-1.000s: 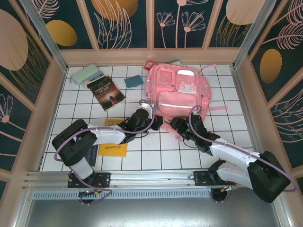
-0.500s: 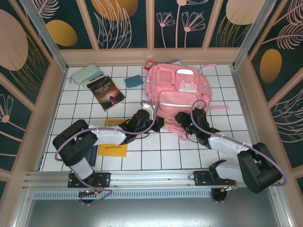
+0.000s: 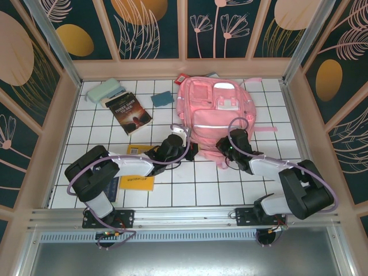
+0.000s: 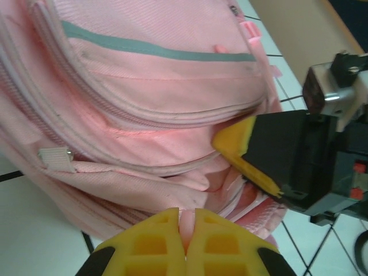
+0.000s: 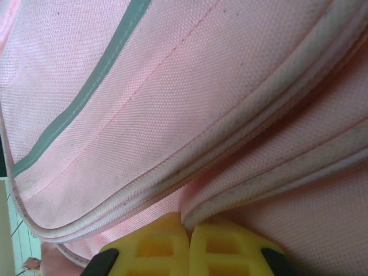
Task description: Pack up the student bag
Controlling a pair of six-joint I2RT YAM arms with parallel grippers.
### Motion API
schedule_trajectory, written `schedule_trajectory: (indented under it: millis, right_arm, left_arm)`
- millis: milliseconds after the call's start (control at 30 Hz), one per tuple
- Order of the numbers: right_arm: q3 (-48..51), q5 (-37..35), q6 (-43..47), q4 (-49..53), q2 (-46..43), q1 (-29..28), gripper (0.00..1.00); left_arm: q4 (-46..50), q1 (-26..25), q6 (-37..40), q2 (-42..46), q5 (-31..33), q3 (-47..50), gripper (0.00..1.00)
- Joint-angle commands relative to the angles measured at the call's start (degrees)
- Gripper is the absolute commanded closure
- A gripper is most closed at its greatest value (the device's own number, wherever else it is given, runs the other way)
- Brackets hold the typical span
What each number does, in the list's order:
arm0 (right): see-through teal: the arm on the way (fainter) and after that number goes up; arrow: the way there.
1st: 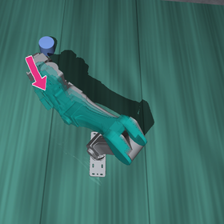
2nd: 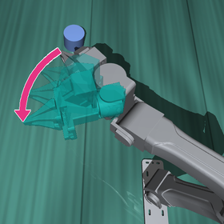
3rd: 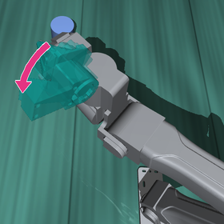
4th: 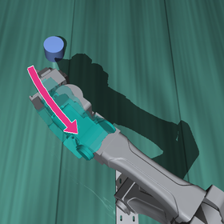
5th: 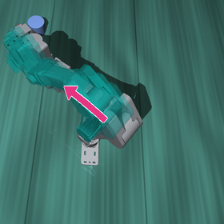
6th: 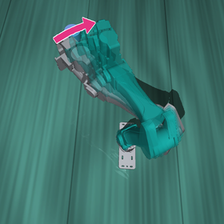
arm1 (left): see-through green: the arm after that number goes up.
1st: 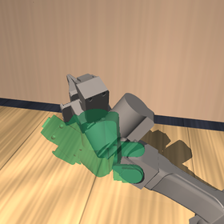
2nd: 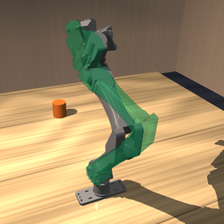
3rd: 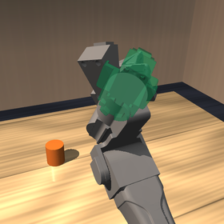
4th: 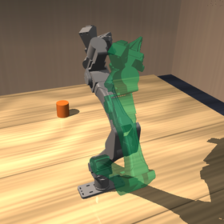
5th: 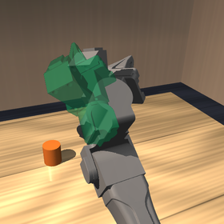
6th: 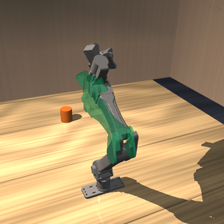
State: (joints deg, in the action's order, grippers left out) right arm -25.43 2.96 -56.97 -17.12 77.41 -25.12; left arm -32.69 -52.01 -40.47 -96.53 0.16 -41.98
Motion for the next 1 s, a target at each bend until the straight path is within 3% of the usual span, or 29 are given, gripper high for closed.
schedule_trajectory:
  millis: [0,367,533,633,900,967]
  right_arm:
    - [-1.3,-6.3,4.6,3.3,-2.5,2.2,1.0]
    - [0.1,-4.1,9.8,7.7,-9.3,9.1,1.0]
    - [0.1,-4.1,10.9,9.2,-10.8,10.5,1.0]
    - [-0.3,-2.6,12.4,10.2,-11.8,11.8,1.0]
    - [-3.9,1.0,18.5,12.2,-11.5,12.1,1.0]
    - [-5.1,4.8,21.2,11.4,-11.0,11.3,0.7]
  left_arm:
    - [1.8,0.0,1.7,2.9,8.1,0.2,1.0]
    - [5.2,0.8,8.3,3.9,27.3,0.8,1.0]
    - [4.3,4.4,8.3,1.1,31.7,0.4,1.0]
    - [2.3,7.0,8.3,-0.3,30.2,0.0,1.0]
    - [-0.2,7.3,13.1,-1.3,22.2,-4.8,1.0]
    - [-0.9,7.3,13.4,-0.8,18.7,-4.6,1.0]
